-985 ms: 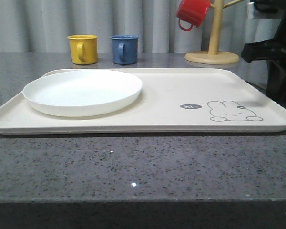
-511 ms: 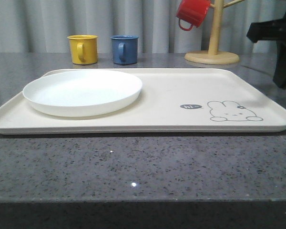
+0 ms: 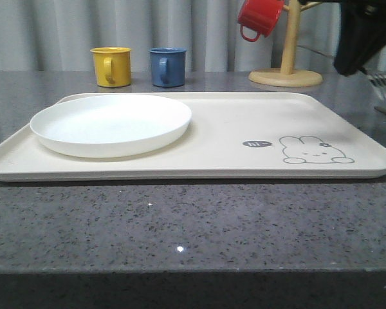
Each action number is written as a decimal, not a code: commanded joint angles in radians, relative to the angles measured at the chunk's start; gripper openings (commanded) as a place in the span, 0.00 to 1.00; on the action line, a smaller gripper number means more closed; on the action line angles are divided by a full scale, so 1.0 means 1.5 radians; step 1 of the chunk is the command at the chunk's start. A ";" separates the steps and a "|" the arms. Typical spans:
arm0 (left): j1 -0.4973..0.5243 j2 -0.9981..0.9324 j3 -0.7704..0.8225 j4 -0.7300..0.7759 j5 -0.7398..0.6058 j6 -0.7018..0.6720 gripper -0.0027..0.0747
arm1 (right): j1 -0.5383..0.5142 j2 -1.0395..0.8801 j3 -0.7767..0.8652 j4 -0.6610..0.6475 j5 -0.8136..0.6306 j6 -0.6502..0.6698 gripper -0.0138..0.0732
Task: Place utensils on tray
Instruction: 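Grasp the fork with the right gripper and lift it, then lower the fork onto the tray beside the plate and release, then move the right gripper to the metal chopsticks and grasp them, then lower the chopsticks onto the tray beside the fork and open, then move the right gripper over the metal spoon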
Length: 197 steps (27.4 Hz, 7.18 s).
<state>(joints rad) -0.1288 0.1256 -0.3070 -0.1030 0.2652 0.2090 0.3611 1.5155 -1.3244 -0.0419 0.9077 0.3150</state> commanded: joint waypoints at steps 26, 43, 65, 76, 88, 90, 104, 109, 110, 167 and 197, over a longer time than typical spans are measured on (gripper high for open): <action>0.002 0.008 -0.018 -0.007 -0.054 -0.005 0.01 | 0.123 0.168 -0.130 0.052 -0.020 0.156 0.18; 0.002 0.008 -0.018 -0.007 -0.054 -0.005 0.01 | 0.123 0.184 -0.139 0.064 -0.023 0.156 0.45; 0.002 0.008 -0.018 -0.007 -0.054 -0.005 0.01 | -0.010 0.065 -0.174 -0.023 0.139 0.026 0.51; 0.002 0.008 -0.018 -0.007 -0.054 -0.005 0.01 | -0.235 0.009 -0.038 0.038 0.119 -0.125 0.51; 0.002 0.008 -0.018 -0.007 -0.054 -0.005 0.01 | -0.289 0.071 -0.023 0.076 0.113 -0.210 0.51; 0.002 0.008 -0.018 -0.007 -0.054 -0.005 0.01 | -0.289 0.082 -0.023 0.081 0.114 -0.210 0.51; 0.002 0.008 -0.018 -0.007 -0.054 -0.005 0.01 | -0.289 0.120 -0.023 0.083 0.119 -0.210 0.45; 0.002 0.008 -0.018 -0.007 -0.054 -0.005 0.01 | -0.289 0.114 -0.024 0.083 0.129 -0.210 0.27; 0.002 0.008 -0.018 -0.007 -0.054 -0.005 0.01 | -0.289 0.110 -0.025 0.083 0.131 -0.210 0.24; 0.002 0.008 -0.018 -0.007 -0.054 -0.005 0.01 | 0.005 0.150 -0.110 0.151 0.077 0.025 0.39; 0.002 0.008 -0.018 -0.007 -0.054 -0.005 0.01 | -0.282 0.050 -0.179 0.048 0.215 -0.210 0.54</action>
<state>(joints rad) -0.1288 0.1256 -0.3070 -0.1030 0.2652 0.2090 0.0159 1.6404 -1.5623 0.0456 1.2268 0.0858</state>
